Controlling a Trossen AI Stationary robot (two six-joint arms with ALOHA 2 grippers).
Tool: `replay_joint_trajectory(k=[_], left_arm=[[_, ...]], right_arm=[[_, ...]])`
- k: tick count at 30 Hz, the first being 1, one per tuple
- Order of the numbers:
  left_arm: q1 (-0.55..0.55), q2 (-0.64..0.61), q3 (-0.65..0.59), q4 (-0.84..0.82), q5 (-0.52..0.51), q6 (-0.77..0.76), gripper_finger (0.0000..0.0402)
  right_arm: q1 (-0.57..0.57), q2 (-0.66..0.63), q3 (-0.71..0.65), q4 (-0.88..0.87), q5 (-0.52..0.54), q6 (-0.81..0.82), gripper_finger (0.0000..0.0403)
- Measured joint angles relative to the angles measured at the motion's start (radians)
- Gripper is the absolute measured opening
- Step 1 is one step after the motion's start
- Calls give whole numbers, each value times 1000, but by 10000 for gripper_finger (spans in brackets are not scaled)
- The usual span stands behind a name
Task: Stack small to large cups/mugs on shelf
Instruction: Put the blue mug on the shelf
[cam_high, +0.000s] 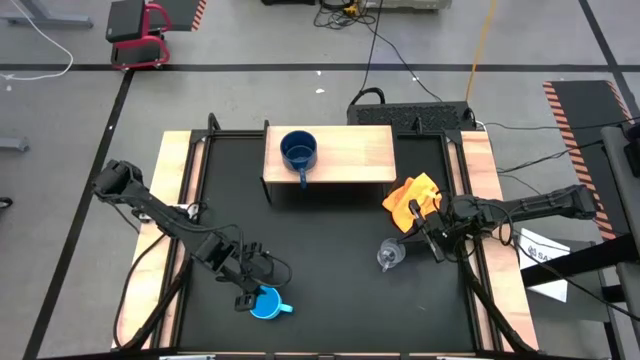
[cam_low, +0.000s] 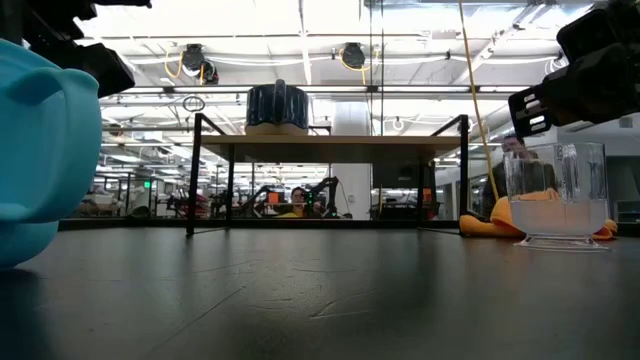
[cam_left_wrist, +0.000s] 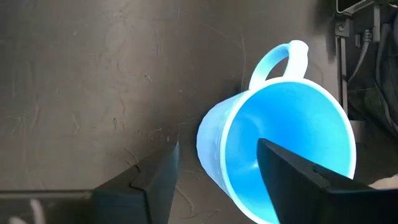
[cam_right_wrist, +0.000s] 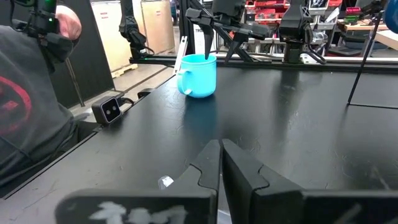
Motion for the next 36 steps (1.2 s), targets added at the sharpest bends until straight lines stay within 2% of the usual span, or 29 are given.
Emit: replay_joint_trajectory(k=[5, 9, 22, 36], left_arm=[[0, 0, 0, 25, 3, 0, 169], [-5, 0, 0, 54, 16, 9, 152], [-23, 0, 0, 58, -7, 27, 149], [-23, 103, -1, 63, 37, 27, 149]], right_arm=[[0, 0, 0, 1, 0, 0, 9], [0, 0, 0, 1, 0, 7, 9], [0, 0, 0, 1, 0, 8, 9], [0, 0, 0, 3, 0, 8, 9]])
